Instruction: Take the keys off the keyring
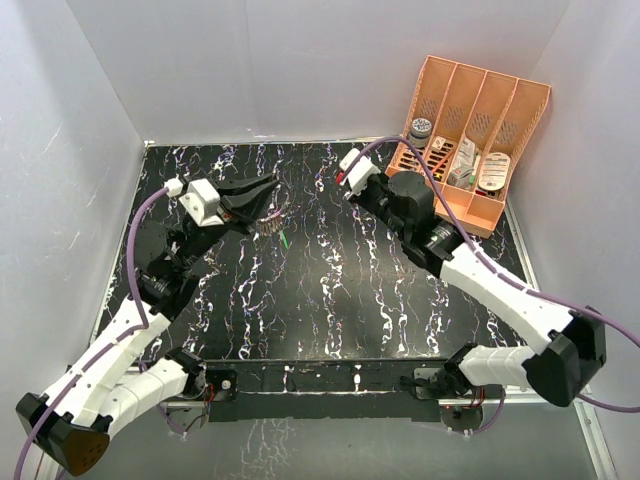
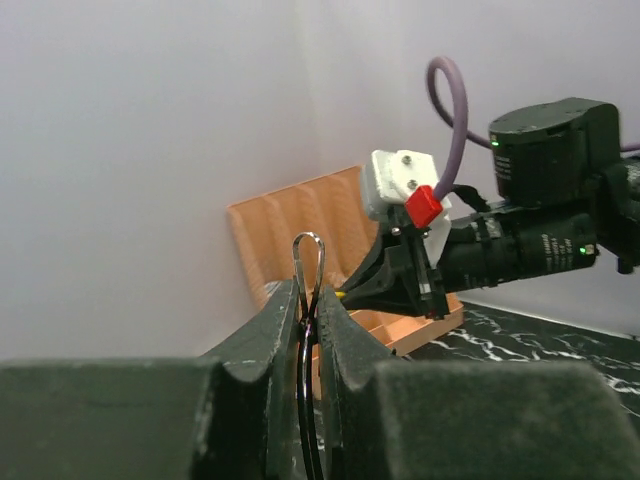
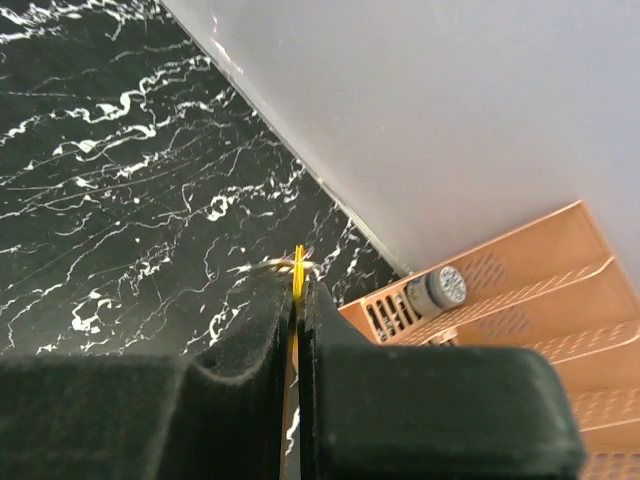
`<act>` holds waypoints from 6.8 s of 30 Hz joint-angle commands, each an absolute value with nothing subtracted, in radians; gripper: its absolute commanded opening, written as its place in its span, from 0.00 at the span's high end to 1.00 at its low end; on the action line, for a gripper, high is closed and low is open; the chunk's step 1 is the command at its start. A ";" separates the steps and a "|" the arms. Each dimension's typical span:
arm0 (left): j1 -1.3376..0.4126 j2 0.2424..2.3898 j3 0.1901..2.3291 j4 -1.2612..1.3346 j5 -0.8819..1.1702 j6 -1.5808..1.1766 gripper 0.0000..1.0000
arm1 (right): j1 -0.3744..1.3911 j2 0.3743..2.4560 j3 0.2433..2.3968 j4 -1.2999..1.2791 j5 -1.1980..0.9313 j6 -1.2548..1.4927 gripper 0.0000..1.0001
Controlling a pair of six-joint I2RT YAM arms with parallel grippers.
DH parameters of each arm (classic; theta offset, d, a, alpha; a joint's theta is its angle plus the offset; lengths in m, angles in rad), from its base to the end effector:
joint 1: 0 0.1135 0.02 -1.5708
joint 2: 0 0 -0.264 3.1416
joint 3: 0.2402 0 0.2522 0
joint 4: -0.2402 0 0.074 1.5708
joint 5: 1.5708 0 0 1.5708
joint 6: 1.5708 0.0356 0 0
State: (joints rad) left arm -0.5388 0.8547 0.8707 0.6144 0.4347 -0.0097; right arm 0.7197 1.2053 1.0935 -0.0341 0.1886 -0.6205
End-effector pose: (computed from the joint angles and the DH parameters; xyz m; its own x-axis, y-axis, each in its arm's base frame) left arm 0.1438 -0.1034 0.4392 0.4986 -0.3083 -0.8102 0.7623 0.6010 0.2404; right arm 0.2177 0.1819 0.3765 0.2064 -0.5785 -0.7891 -0.4768 0.6447 -0.5974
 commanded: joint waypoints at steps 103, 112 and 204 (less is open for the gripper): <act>-0.540 0.805 0.769 0.622 0.038 -0.210 1.00 | 1.031 1.690 0.823 1.290 0.052 -0.230 0.67; -0.540 0.805 0.768 0.582 -0.030 -0.195 1.00 | 1.039 1.650 0.804 1.275 0.108 -0.242 1.00; -0.748 0.933 0.449 1.114 -0.077 0.154 0.33 | 1.127 1.314 1.270 0.036 0.446 -0.664 1.00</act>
